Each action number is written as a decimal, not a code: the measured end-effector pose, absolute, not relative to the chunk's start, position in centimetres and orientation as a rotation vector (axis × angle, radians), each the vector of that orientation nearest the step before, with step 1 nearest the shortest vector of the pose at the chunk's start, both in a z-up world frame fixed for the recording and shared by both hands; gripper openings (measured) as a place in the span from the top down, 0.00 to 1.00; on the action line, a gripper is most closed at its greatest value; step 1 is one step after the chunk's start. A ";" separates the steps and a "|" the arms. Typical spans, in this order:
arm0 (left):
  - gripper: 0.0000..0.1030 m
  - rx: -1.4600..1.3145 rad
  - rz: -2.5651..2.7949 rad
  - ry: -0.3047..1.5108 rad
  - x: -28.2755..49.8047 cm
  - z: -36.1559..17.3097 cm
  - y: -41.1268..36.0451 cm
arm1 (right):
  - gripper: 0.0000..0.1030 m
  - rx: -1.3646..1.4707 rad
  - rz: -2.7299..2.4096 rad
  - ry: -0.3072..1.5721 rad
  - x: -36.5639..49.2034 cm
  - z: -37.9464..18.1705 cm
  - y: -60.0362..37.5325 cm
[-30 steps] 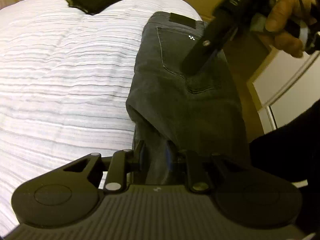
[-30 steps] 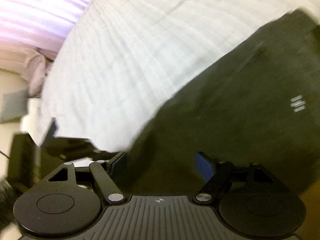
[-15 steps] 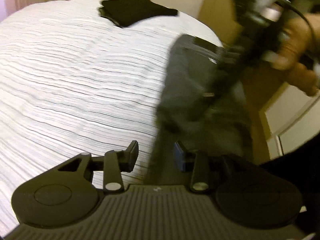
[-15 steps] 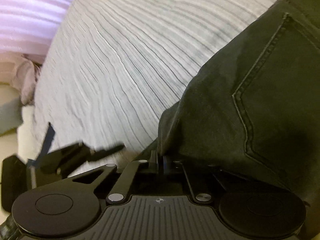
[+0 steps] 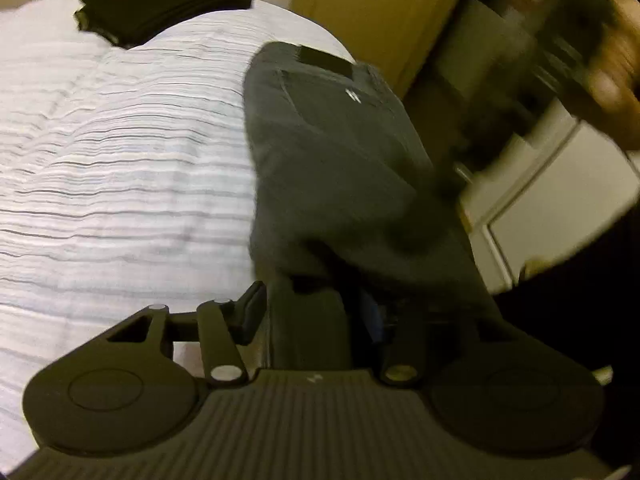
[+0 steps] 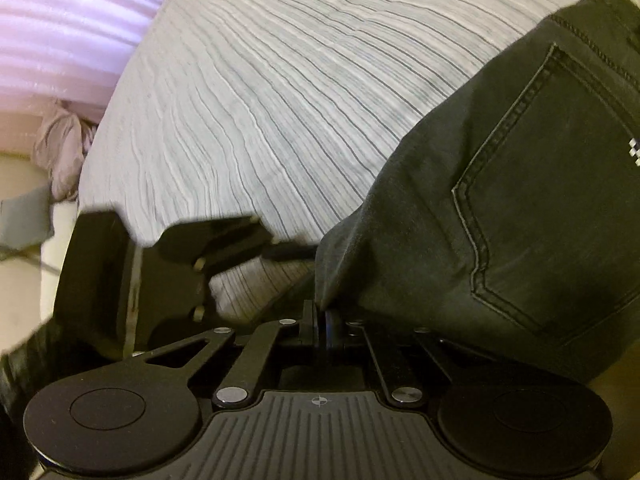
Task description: Fold clothes
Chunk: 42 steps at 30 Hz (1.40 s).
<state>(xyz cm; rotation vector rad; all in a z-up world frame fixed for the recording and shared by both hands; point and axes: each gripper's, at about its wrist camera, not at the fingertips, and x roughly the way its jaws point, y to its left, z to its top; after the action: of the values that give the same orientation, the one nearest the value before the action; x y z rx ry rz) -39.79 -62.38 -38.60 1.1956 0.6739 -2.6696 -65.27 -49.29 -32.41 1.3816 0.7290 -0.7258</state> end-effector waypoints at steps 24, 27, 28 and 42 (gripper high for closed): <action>0.55 1.114 -2.459 0.775 -37.5 -38.2 -63.8 | 0.11 1.358 -0.940 0.737 -71.3 -34.1 -49.2; 0.54 1.100 -2.423 0.773 -39.2 -38.6 -65.1 | 0.11 1.345 -0.964 0.720 -72.3 -33.9 -49.1; 0.53 1.118 -2.418 0.765 -39.7 -39.0 -65.4 | 0.11 1.348 -0.968 0.723 -72.6 -34.0 -49.1; 0.56 1.064 -2.376 0.561 -35.8 -36.3 -64.2 | 0.11 1.430 -1.021 0.675 -75.2 -34.7 -48.2</action>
<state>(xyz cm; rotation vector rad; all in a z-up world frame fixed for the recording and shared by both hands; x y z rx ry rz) -35.76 -64.19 -36.30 1.0639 0.5615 -2.3764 -75.18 -48.24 -34.71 1.4303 0.6749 -1.0215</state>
